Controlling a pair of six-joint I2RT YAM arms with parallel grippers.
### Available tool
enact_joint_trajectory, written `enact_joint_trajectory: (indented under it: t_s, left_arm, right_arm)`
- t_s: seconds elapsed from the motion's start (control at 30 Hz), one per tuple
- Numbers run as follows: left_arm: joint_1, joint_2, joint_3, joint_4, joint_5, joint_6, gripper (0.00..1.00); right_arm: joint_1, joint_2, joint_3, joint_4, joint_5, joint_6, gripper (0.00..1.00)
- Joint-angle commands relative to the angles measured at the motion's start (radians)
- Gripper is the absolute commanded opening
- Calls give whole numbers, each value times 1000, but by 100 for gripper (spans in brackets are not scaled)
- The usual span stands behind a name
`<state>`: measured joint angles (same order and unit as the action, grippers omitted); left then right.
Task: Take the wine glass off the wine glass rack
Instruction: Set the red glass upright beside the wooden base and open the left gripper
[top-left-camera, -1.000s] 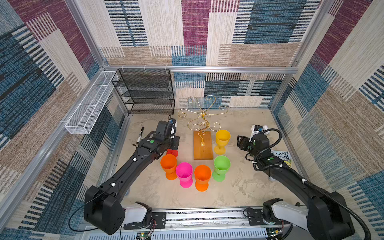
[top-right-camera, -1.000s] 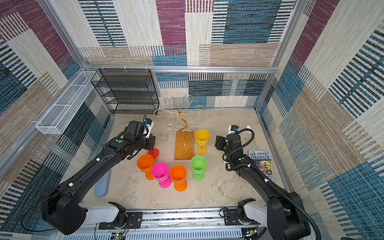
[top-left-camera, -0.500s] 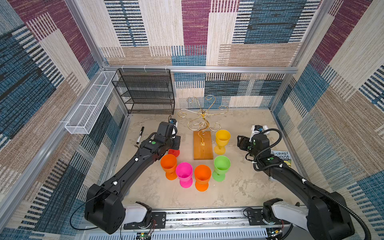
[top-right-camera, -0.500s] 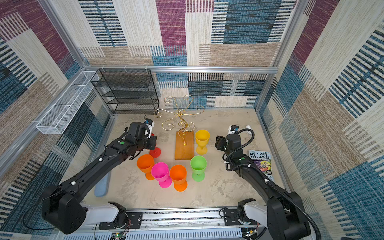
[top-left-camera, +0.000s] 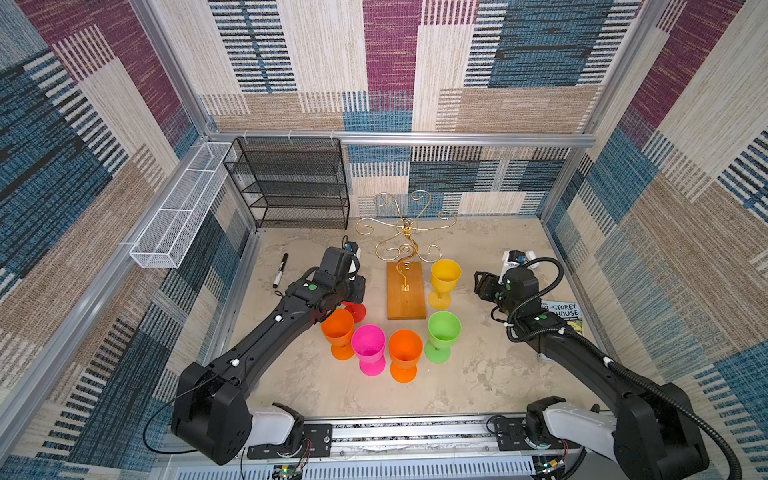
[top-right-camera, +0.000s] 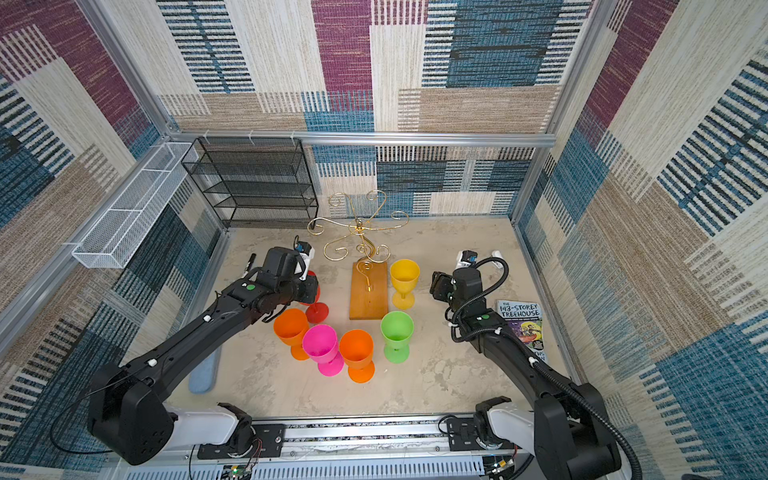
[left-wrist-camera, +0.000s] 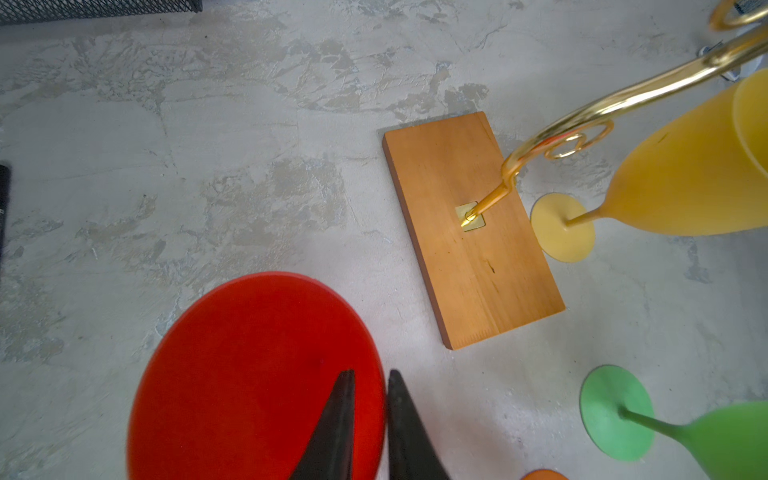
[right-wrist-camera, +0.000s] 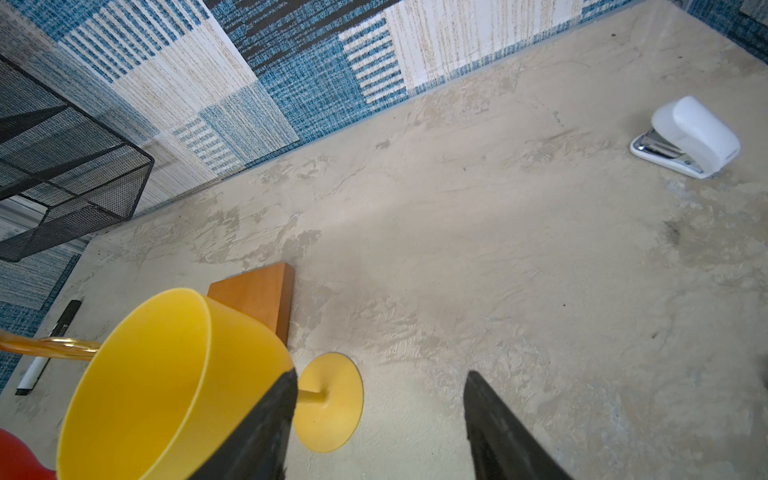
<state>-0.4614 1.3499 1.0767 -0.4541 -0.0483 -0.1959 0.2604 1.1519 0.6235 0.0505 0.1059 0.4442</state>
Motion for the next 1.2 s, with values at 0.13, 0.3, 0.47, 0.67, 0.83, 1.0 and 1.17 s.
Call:
enact_joint_trajectory:
  t_s: [0.13,0.3,0.47,0.67,0.83,1.0,1.17]
  left_arm:
    - [-8,-38,-4,11,-15,-19,28]
    - [-10,-54,2,-13,12,-22,42]
    - [-11,-92,12,-37,36,-30,53]
    - [-11,-205,61,-141,-16,-1,62]
    - [-9,-332,85,-157,-199,33,74]
    - [74,-369,-95,105,-407,72,91]
    - [220,-265,-306,468,-374,70,94]
  right_arm:
    - [0,2,-3,12,9,7,65]
    - [1,3,-7,12,5,11,65]
    - [0,-1,-11,11,7,10,65]
    - [1,-10,-15,11,17,7,65]
    - [1,-9,-18,21,12,7,65]
    - [0,-19,-19,51,15,-3,65]
    - [0,-22,31,32,15,-57,65]
